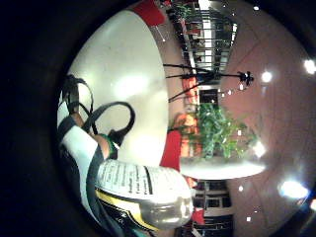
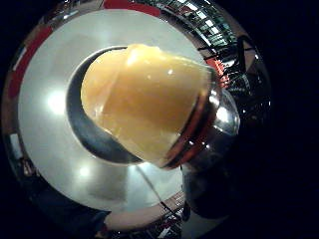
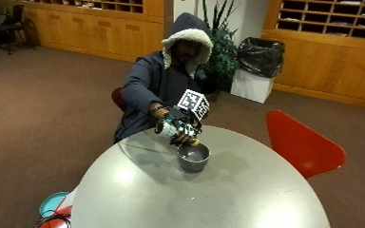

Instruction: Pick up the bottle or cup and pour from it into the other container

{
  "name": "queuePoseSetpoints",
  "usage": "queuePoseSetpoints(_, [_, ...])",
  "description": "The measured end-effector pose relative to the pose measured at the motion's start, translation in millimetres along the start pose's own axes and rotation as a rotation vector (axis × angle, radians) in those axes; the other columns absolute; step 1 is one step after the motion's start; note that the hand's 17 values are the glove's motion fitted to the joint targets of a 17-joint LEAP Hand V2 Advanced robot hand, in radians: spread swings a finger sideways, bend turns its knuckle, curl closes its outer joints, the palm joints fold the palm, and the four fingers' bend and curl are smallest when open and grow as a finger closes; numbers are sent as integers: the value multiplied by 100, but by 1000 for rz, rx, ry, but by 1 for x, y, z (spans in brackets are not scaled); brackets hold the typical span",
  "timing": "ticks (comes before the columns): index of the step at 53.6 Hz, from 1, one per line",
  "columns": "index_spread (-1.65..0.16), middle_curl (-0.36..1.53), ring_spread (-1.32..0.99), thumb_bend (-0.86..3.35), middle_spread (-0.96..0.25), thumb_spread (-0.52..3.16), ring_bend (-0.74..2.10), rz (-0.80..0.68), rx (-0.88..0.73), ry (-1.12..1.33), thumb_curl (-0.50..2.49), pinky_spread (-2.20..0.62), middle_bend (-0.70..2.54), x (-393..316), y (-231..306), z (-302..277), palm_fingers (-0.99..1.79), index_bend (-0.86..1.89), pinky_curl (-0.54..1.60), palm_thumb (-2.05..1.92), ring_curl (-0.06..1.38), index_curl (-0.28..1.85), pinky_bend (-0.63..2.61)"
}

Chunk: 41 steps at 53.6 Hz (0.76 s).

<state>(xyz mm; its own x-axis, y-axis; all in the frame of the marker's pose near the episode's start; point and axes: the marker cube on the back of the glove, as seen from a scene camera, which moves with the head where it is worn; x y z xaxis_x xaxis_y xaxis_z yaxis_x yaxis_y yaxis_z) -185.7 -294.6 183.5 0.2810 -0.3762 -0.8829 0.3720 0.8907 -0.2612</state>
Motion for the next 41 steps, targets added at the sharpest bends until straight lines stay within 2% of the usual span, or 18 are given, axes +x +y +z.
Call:
queuePoseSetpoints(7, [-31, 53, -20, -3, -25, 22, 69, -1, -2, 6, 81, -22, 52, -18, 7, -3, 132, 18, 39, 99, 45, 53, 45])
queuePoseSetpoints(18, [-31, 53, -20, -3, -25, 21, 68, -18, -7, -15, 81, -22, 51, -5, 5, -2, 132, 18, 39, 99, 44, 53, 46])
queuePoseSetpoints(41, [-31, 53, -20, -3, -24, 20, 68, 48, 14, -70, 82, -23, 52, 13, 17, 0, 132, 18, 39, 99, 45, 53, 45])
